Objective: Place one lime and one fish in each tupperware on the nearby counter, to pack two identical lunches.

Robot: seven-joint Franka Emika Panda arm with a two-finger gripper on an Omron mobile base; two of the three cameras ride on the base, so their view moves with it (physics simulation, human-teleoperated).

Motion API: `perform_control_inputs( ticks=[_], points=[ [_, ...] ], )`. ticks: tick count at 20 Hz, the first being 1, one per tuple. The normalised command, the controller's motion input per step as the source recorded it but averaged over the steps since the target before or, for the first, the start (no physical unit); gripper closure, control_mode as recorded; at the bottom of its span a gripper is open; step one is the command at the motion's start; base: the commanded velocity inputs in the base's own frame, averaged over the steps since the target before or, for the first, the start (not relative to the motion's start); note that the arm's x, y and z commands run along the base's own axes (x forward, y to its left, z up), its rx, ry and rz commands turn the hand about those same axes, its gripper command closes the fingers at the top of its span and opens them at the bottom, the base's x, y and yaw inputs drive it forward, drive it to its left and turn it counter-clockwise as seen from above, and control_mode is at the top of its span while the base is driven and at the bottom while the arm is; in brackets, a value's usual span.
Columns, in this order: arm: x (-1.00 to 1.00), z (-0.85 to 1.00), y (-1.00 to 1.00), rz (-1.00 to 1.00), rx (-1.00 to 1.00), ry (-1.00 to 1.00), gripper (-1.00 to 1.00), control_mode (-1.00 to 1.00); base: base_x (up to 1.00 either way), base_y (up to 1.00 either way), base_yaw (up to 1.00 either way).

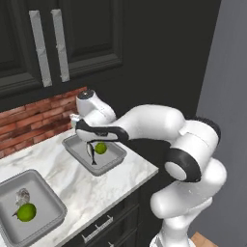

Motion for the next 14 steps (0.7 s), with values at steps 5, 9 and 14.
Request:
perform_control_inputs(
  ticks=[5,9,14],
  points=[
    [-1.0,0.29,-0.48,0.0,0.16,-0.33,-1.0,-1.0,0.0,0.0,0.0],
    [-1.0,0.05,-0.74,-0.05,0.21,-0.39,-1.0,-1.0,0.0,0.0,0.0],
    [-1.0,-0.15,-0.62,-0.16,0.25,-0.36,-1.0,-1.0,0.0,0.0,0.0]
  ],
)
